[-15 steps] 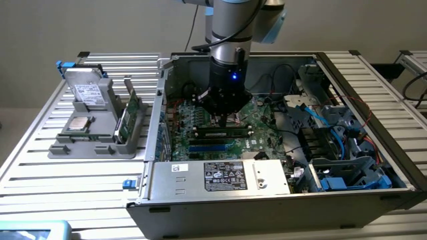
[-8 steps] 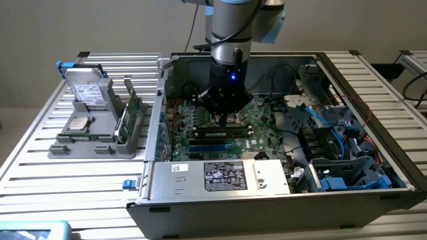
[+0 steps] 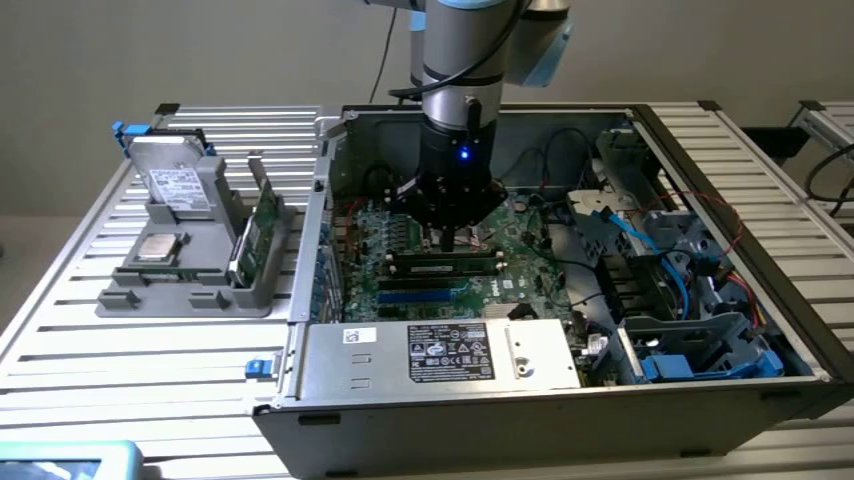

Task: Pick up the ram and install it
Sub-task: 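Press down the ram until it locks into place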

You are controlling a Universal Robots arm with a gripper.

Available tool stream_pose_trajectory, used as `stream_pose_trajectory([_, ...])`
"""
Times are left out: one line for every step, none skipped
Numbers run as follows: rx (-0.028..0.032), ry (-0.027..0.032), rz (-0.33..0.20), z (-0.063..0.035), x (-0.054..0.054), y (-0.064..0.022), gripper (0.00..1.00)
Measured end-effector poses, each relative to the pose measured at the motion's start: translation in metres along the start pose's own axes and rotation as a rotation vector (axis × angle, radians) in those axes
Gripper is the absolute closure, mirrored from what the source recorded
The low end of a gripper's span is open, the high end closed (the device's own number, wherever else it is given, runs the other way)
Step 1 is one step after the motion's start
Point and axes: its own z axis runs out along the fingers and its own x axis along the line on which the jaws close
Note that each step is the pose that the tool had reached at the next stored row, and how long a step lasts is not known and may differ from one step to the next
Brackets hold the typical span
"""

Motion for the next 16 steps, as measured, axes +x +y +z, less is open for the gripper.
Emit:
stream_pose_trajectory([0.0000,0.0000,0.003,0.0000,-0.0004,-0.0001,0.89])
stream_pose_trajectory([0.0000,-0.0001,0.005,0.0000,-0.0008,-0.0001,0.89])
stream_pose_trajectory([-0.0001,-0.0004,0.006,-0.0001,-0.0013,-0.0002,0.89])
stream_pose_trajectory([0.0001,-0.0015,0.008,0.0000,-0.0016,-0.0002,0.89])
stream_pose_trajectory([0.0003,-0.0026,0.010,0.0000,-0.0019,-0.0003,0.89])
stream_pose_trajectory([0.0005,-0.0035,0.011,0.0000,-0.0023,-0.0003,0.89])
stream_pose_trajectory([0.0008,-0.0040,0.012,0.0000,-0.0027,-0.0004,0.89])
stream_pose_trajectory([0.0020,-0.0043,0.014,-0.0001,-0.0032,-0.0005,0.89])
stream_pose_trajectory([0.0032,-0.0043,0.015,-0.0001,-0.0035,-0.0005,0.89])
stream_pose_trajectory([0.0038,-0.0043,0.016,-0.0001,-0.0036,-0.0005,0.89])
stream_pose_trajectory([0.0039,-0.0043,0.016,-0.0001,-0.0036,-0.0005,0.89])
stream_pose_trajectory([0.0039,-0.0044,0.016,-0.0001,-0.0036,-0.0005,0.89])
stream_pose_trajectory([0.0039,-0.0044,0.016,-0.0001,-0.0036,-0.0005,0.89])
stream_pose_trajectory([0.0039,-0.0044,0.016,-0.0001,-0.0036,-0.0005,0.89])
stream_pose_trajectory([0.0039,-0.0044,0.016,-0.0001,-0.0036,-0.0005,0.89])
stream_pose_trajectory([0.0039,-0.0044,0.016,-0.0001,-0.0036,-0.0005,0.89])
